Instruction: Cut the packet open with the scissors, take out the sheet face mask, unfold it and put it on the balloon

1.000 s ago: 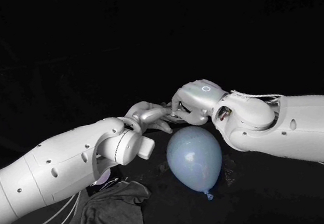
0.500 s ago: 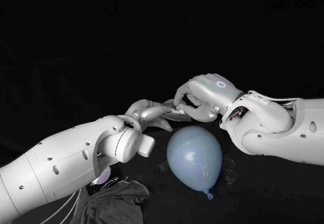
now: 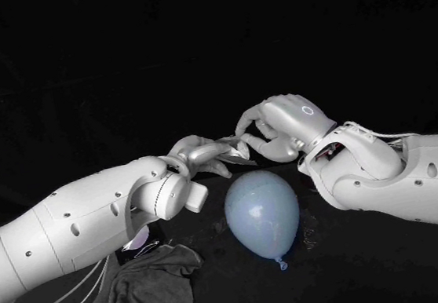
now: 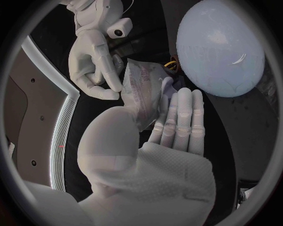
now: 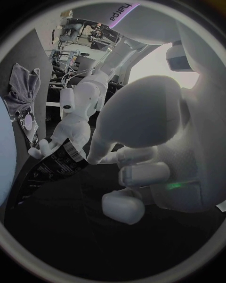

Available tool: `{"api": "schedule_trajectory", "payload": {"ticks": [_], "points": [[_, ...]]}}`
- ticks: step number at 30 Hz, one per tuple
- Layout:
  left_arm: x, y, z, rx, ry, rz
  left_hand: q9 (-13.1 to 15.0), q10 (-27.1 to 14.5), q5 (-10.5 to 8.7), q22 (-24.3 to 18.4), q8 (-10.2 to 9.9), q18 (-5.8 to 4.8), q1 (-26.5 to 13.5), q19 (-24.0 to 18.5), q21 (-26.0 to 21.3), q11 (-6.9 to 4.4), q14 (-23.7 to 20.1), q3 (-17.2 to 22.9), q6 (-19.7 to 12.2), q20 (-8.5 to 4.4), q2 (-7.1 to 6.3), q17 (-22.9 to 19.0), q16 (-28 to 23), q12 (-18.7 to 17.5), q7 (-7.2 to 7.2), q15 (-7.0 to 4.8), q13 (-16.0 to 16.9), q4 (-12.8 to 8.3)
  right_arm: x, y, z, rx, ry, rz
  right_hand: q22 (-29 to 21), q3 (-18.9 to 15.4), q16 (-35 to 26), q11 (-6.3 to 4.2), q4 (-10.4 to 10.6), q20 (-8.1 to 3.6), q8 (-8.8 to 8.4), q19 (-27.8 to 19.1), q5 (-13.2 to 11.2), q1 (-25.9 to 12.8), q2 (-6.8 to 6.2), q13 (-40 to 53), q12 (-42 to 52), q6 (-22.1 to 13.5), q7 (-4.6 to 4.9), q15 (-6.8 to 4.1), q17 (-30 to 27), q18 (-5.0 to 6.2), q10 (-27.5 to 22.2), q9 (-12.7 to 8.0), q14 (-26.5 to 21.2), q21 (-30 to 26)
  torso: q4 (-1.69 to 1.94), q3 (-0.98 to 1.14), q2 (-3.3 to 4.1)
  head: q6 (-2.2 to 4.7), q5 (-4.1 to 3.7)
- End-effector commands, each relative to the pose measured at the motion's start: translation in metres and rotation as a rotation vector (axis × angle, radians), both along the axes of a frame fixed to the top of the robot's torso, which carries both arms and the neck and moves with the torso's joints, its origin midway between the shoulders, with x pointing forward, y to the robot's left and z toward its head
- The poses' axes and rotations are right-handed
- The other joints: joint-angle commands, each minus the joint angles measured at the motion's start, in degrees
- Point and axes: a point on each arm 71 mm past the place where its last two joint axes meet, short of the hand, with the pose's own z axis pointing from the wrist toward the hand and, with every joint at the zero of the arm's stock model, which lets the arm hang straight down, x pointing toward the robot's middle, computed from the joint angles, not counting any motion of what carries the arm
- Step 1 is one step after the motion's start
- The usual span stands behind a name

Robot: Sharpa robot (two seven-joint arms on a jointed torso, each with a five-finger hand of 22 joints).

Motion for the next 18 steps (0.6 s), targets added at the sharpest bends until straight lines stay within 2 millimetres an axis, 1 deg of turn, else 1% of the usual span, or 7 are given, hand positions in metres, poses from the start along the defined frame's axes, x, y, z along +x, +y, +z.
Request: {"api": "schedule_trajectory", "payload": {"ticks": [1, 3, 6, 9, 12, 14, 18], "points": [[-0.001, -0.003, 0.003, -0.011, -0.013, -0.004, 0.1, -0.2, 0.2, 0.1, -0.2, 0.69, 0.5, 0.5, 0.4, 0.31, 0.4, -0.2, 0.1, 0.07, 0.11, 0.2, 0.5, -0.4, 0.73, -0.3, 0.0, 0.5, 0.008, 0.003, -0.01, -0.089, 0.118, -0.036, 7.1, -0.5, -0.7, 0.73, 0.0, 0.09, -1.15, -1.9, 0.0, -1.0, -1.26, 6.8, -2.0, -3.0, 1.06, 0.73, 12.3, 0.67, 1.3, 4.4, 4.5, -2.6, 0.01, -0.05, -0.06, 0.09, 0.07], [-0.001, -0.004, 0.003, -0.011, -0.015, -0.008, 0.1, -0.3, 0.19, 0.1, -0.3, 0.69, 0.6, 0.6, 0.5, 0.36, 0.5, -0.3, 0.0, 0.03, 0.08, 0.1, 0.7, -0.6, 0.8, -0.28, 0.0, 0.5, 0.01, 0.006, -0.013, -0.117, 0.145, -0.039, 6.8, -1.3, -1.0, 1.25, 0.0, 0.22, -1.78, -2.8, 0.0, -1.5, -2.2, 6.1, -2.9, -3.9, 1.6, 1.22, 11.5, 0.9, 0.7, 4.2, 4.0, -4.0, 0.14, -0.06, 0.02, 0.13, 0.04], [-0.002, -0.006, 0.003, -0.008, -0.017, -0.013, 0.2, -0.4, 0.19, 0.1, -0.5, 0.67, 0.7, 0.7, 0.5, 0.49, 0.4, -0.7, -0.2, -0.01, 0.09, 0.1, 0.8, -0.8, 0.97, -0.18, 0.0, 0.9, 0.011, 0.011, -0.016, -0.156, 0.169, -0.037, 6.6, -1.8, -1.0, 1.56, -0.2, 0.39, -2.25, -3.2, 0.0, -1.4, -2.84, 6.1, -3.1, -4.3, 1.92, 1.54, 11.3, 0.94, 0.5, 4.0, 3.8, -4.5, 0.08, -0.04, 0.02, 0.15, 0.03], [-0.003, -0.007, 0.003, -0.004, -0.019, -0.014, 0.2, -0.4, 0.19, 0.1, -0.5, 0.66, 0.7, 0.7, 0.5, 0.52, 0.4, -0.8, -0.3, -0.02, 0.11, 0.1, 0.9, -0.8, 1.01, -0.14, 0.0, 1.0, 0.01, 0.016, -0.018, -0.19, 0.176, -0.03, 6.6, -2.3, -1.1, 1.71, -0.4, 0.53, -2.57, -3.5, 0.0, -1.4, -3.52, 6.1, -3.2, -4.3, 2.04, 1.71, 11.2, 0.97, 0.4, 3.8, 3.7, -4.8, 0.01, -0.05, 0.03, 0.14, 0.03], [-0.002, -0.007, 0.003, -0.001, -0.02, -0.013, 0.2, -0.4, 0.2, 0.1, -0.5, 0.66, 0.7, 0.7, 0.5, 0.52, 0.4, -0.8, -0.3, -0.02, 0.11, 0.1, 0.9, -0.8, 1.01, -0.14, 0.0, 1.0, 0.009, 0.018, -0.018, -0.208, 0.173, -0.025, 6.5, -2.6, -1.1, 1.75, -0.5, 0.59, -2.71, -3.6, 0.0, -1.4, -3.79, 6.1, -3.2, -4.3, 2.07, 1.76, 11.1, 1.01, 0.3, 3.8, 3.7, -5.0, -0.02, -0.05, 0.01, 0.16, 0.07], [-0.002, -0.007, 0.003, 0.001, -0.022, -0.01, 0.2, -0.4, 0.2, 0.1, -0.5, 0.66, 0.7, 0.7, 0.5, 0.52, 0.4, -0.8, -0.3, -0.02, 0.11, 0.1, 0.9, -0.8, 1.01, -0.14, 0.0, 1.0, 0.008, 0.019, -0.019, -0.227, 0.167, -0.023, 6.5, -2.9, -1.1, 1.81, -0.6, 0.68, -2.93, -3.6, 0.0, -1.4, -4.25, 6.1, -3.2, -4.2, 2.13, 1.83, 11.2, 1.01, 0.3, 3.6, 3.7, -5.1, 0.0, -0.05, -0.01, 0.19, 0.05], [-0.001, -0.006, 0.003, 0.009, -0.027, -0.007, 0.2, -0.4, 0.2, 0.1, -0.5, 0.67, 0.8, 0.8, 0.5, 0.52, 0.4, -0.9, -0.3, -0.04, 0.1, 0.0, 0.9, -0.9, 0.99, -0.14, 0.0, 1.0, 0.008, 0.02, -0.02, -0.262, 0.164, -0.028, 6.4, -3.1, -1.2, 1.82, -0.7, 0.75, -3.14, -3.9, 0.0, -1.4, -4.6, 6.0, -3.4, -4.1, 2.12, 1.87, 10.9, 1.08, 0.1, 3.5, 3.6, -5.5, 0.03, -0.01, -0.02, 0.29, 0.04]]}}
